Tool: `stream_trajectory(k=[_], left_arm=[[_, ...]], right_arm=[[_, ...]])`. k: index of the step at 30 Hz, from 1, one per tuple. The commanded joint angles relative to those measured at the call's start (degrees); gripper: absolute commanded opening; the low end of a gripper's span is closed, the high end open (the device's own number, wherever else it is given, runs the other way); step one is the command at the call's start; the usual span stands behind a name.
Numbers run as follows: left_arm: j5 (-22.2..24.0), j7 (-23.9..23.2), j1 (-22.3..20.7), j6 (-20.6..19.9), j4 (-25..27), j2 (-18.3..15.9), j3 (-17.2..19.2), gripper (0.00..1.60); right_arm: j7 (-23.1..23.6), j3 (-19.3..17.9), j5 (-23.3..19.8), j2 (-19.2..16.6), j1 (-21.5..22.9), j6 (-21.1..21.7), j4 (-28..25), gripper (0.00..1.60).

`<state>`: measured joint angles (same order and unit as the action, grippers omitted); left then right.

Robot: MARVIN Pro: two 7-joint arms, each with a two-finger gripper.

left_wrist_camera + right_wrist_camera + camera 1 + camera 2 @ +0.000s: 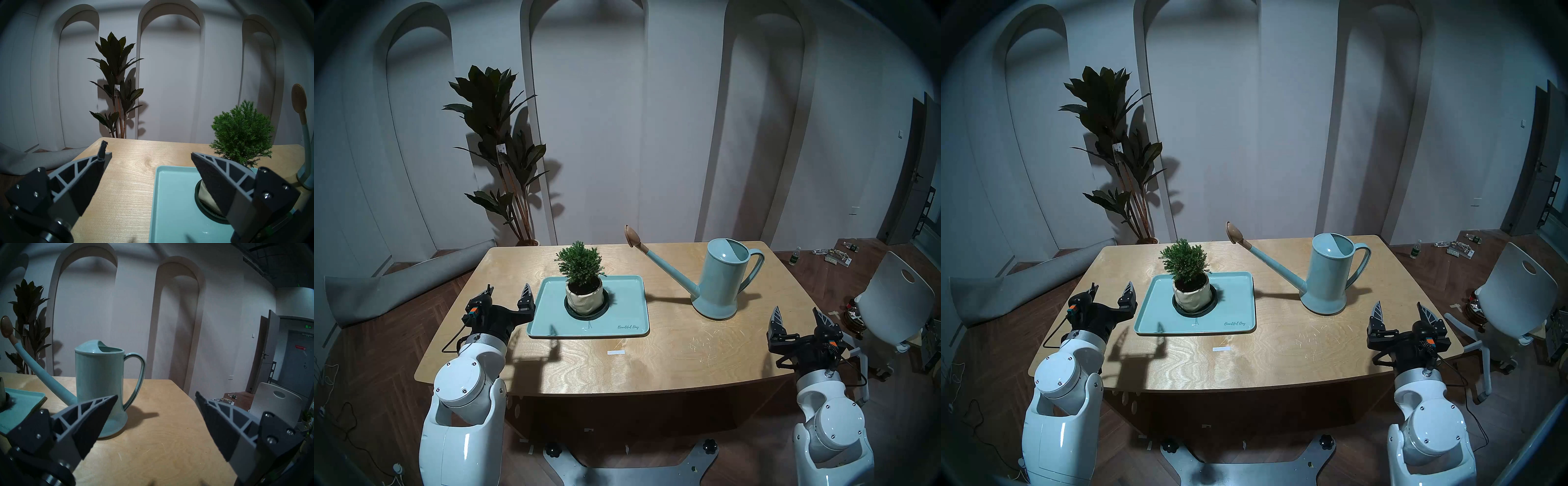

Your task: Pick up the watering can and pour water into the potted plant, then put the can down

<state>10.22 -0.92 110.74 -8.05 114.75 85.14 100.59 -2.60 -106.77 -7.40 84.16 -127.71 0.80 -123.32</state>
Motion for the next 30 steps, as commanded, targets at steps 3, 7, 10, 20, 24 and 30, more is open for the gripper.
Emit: stream_trajectory(k=[3, 7, 10, 20, 24, 30], left_arm=[[0.04, -0.01, -0.29, 0.24, 0.93, -0.04, 0.08, 1.6], [0.05, 0.0, -0.29, 0.25, 0.94, -0.05, 0.07, 1.6], [0.05, 0.0, -0.29, 0.25, 0.93, -0.06, 0.07, 1.6], [0.06, 0.01, -0.3, 0.26, 0.9, -0.09, 0.06, 1.6], [0.07, 0.02, -0.3, 0.26, 0.91, -0.09, 0.05, 1.6], [0.08, 0.02, -0.31, 0.27, 0.89, -0.11, 0.05, 1.6]], right_arm=[[4.28, -7.78, -4.03, -6.9, 6.91, 0.01, 7.29, 1.6], [7.41, -9.08, -5.54, -9.95, 9.65, -0.35, 10.7, 1.6], [10.06, -9.17, -6.98, -12.31, 11.88, -0.59, 12.45, 1.6], [20.3, -8.48, -14.27, -18.23, 17.71, 0.49, 20.22, 1.6], [20.67, -7.08, -13.98, -20.26, 19.71, 0.37, 22.89, 1.6], [19.57, -2.58, -13.75, -23.7, 22.99, -0.7, 26.45, 1.6]])
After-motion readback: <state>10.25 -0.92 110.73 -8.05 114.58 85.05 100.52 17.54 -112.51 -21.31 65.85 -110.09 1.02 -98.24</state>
